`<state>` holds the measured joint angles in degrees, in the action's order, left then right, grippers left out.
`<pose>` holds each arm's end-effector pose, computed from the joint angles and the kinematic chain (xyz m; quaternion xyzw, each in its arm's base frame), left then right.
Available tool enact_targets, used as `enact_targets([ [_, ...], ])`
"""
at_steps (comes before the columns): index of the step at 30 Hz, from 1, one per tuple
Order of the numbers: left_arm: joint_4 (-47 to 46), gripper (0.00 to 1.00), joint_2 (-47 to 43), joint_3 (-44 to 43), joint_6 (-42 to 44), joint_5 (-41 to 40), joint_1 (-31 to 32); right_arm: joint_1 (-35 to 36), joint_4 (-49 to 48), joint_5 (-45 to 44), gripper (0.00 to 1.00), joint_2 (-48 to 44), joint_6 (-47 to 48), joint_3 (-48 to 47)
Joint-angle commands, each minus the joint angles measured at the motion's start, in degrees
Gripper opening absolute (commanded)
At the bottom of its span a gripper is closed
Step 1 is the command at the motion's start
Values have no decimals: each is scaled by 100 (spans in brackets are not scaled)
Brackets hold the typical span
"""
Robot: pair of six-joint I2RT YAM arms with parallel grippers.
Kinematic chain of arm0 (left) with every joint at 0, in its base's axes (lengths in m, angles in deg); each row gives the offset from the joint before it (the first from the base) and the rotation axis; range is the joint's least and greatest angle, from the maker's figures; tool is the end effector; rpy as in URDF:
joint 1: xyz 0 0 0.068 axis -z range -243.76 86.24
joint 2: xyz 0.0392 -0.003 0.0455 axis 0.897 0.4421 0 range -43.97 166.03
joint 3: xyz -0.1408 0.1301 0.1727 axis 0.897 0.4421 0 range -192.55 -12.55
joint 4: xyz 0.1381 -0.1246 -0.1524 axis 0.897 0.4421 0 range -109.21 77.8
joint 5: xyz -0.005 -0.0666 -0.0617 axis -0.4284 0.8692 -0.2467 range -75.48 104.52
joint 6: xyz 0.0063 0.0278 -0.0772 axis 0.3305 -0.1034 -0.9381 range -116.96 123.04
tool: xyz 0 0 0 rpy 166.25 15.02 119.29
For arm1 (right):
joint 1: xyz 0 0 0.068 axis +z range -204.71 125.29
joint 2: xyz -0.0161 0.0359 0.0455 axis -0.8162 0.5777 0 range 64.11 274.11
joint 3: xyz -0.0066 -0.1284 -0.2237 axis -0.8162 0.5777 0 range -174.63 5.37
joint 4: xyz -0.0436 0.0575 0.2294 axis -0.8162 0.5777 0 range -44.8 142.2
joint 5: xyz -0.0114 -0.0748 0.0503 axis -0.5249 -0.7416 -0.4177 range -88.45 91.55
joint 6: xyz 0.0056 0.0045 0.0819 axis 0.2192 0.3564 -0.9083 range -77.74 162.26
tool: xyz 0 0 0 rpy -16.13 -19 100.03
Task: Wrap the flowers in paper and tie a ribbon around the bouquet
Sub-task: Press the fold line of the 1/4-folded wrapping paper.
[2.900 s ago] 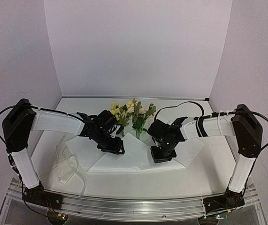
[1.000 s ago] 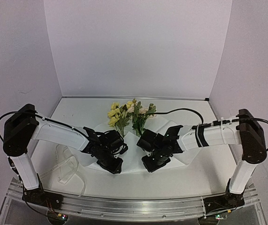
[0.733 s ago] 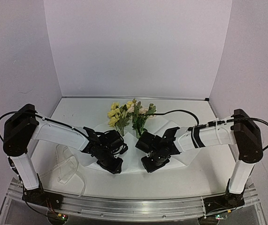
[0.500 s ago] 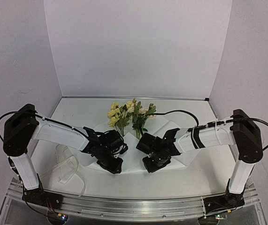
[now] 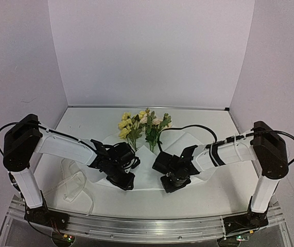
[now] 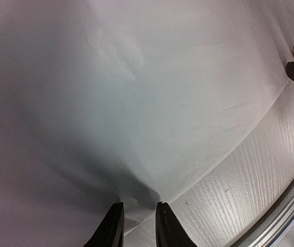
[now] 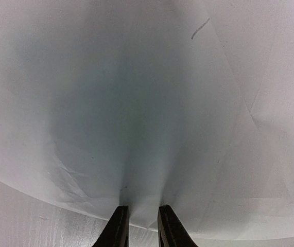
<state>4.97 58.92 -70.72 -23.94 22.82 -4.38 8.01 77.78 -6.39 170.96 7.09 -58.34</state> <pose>0.1581 -0.2877 0.1069 0.2863 0.9379 -0.1769 0.0845 0.1606 0.2898 0.1028 -0.2273 0.9635 0.0484 0.1333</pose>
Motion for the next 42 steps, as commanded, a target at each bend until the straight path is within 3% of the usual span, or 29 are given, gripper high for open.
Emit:
enact_targets([
  [1,-10,23,-182,322,-100,-88,-67,-14,48,-147,22,32,-176,114],
  [20,256,19,-1071,1742,-1443,-506,-495,-119,16,38,22,-58,-346,232],
  [27,456,17,-1394,2100,-2143,-597,-825,-148,-31,80,22,-117,-379,283],
  [42,949,14,-1929,2676,-3193,-506,-932,-239,-257,204,22,-251,-493,471],
])
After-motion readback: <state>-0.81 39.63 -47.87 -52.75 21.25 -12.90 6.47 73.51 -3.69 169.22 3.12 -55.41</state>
